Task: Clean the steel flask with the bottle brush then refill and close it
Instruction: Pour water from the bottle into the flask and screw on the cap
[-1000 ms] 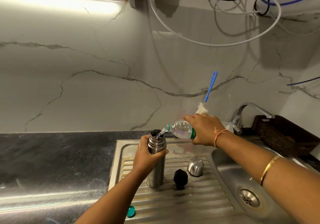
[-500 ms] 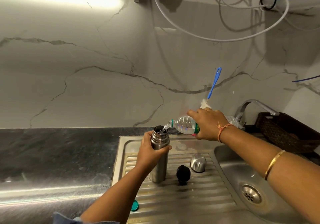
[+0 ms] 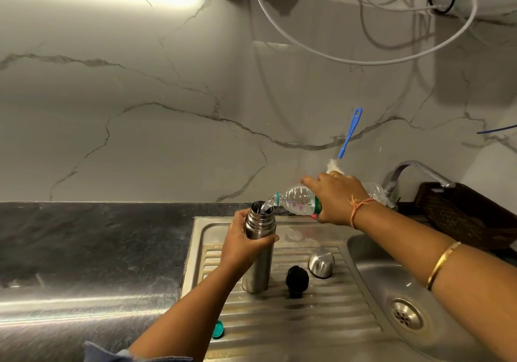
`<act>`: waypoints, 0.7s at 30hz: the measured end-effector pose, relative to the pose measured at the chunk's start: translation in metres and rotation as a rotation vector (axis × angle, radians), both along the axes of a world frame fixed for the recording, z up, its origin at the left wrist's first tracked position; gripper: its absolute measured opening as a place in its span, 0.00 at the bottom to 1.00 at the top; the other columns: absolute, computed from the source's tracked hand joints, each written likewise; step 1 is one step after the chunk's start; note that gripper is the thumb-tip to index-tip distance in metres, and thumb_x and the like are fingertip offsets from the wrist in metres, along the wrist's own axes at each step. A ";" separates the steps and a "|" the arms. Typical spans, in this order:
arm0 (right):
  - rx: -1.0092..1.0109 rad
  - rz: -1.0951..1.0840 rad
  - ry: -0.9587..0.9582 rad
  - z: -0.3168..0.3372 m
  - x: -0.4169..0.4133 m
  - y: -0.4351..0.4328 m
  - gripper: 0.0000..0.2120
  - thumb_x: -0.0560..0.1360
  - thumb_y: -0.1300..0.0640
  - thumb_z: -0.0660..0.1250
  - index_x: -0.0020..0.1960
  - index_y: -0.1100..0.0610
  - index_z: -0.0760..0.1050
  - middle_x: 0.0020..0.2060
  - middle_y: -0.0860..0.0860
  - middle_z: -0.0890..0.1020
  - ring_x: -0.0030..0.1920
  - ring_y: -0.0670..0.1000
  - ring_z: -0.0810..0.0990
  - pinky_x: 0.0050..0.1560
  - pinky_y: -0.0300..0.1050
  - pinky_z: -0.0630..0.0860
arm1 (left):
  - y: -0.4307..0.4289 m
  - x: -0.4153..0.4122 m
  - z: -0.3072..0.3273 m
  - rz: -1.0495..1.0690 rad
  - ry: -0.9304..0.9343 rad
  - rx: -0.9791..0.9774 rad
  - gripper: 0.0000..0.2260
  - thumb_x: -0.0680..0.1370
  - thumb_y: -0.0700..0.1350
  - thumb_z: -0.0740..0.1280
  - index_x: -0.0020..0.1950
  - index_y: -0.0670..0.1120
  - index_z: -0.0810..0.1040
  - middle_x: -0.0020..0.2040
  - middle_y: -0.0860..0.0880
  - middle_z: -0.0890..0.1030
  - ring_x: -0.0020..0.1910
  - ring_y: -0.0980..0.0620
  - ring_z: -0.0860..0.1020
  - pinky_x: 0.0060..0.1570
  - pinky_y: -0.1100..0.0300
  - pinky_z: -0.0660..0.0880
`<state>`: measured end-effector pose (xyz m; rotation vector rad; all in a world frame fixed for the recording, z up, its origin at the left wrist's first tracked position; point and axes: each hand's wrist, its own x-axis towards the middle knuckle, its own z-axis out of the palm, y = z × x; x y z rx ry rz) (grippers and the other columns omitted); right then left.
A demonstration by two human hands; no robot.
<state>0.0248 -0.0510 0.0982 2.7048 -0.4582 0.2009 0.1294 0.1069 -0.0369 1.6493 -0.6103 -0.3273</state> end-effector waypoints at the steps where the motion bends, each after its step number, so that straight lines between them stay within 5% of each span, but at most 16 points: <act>1: -0.003 0.000 0.001 0.000 0.000 0.000 0.32 0.70 0.46 0.70 0.69 0.47 0.58 0.57 0.53 0.75 0.58 0.56 0.74 0.53 0.50 0.73 | 0.000 0.000 0.000 0.000 0.000 0.001 0.29 0.63 0.46 0.80 0.56 0.58 0.67 0.53 0.56 0.78 0.51 0.56 0.77 0.52 0.57 0.76; 21: -0.015 -0.009 0.014 0.002 0.000 0.000 0.33 0.70 0.45 0.70 0.70 0.47 0.58 0.58 0.53 0.75 0.58 0.56 0.74 0.53 0.49 0.73 | 0.002 -0.001 0.001 -0.016 0.010 -0.007 0.28 0.64 0.46 0.79 0.55 0.59 0.66 0.54 0.54 0.77 0.53 0.55 0.77 0.51 0.59 0.75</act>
